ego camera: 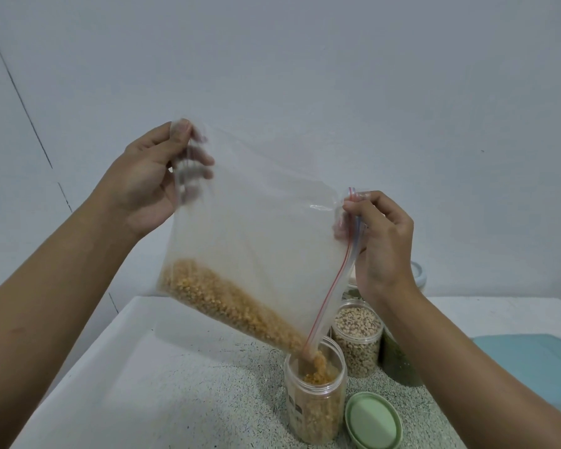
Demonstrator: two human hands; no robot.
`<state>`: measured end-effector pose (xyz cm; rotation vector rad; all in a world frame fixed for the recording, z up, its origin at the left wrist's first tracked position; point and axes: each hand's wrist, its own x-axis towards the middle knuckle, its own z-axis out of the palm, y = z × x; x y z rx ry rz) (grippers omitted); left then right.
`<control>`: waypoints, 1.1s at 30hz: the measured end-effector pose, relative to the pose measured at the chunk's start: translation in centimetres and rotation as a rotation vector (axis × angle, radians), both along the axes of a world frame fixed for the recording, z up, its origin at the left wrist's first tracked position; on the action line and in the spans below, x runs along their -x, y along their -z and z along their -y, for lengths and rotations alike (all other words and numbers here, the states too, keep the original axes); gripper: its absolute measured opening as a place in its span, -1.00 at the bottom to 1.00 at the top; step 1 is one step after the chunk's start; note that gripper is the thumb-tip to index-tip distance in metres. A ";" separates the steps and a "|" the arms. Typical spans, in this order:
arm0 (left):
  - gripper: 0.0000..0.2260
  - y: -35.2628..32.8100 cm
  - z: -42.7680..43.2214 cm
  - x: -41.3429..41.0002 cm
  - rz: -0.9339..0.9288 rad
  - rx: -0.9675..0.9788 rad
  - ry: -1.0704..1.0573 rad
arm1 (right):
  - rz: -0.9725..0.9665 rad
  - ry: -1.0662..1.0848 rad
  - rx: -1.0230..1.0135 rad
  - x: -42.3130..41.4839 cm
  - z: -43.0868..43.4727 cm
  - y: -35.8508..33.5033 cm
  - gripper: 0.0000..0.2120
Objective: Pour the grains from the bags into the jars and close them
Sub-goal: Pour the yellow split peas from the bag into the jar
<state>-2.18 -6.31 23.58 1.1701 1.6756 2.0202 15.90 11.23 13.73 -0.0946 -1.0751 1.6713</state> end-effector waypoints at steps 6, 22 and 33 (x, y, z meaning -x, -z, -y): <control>-0.74 -0.3 0.8 0.2 -0.007 -0.001 -0.011 | -0.005 -0.013 -0.002 0.5 0.5 -0.1 -0.73; -0.76 -0.5 1.1 0.1 -0.039 0.015 -0.020 | -0.023 -0.019 0.003 0.1 0.9 -0.1 -0.69; -0.77 -0.7 1.2 -0.5 -0.068 0.019 -0.029 | -0.019 -0.020 0.011 -0.3 1.0 0.1 -0.69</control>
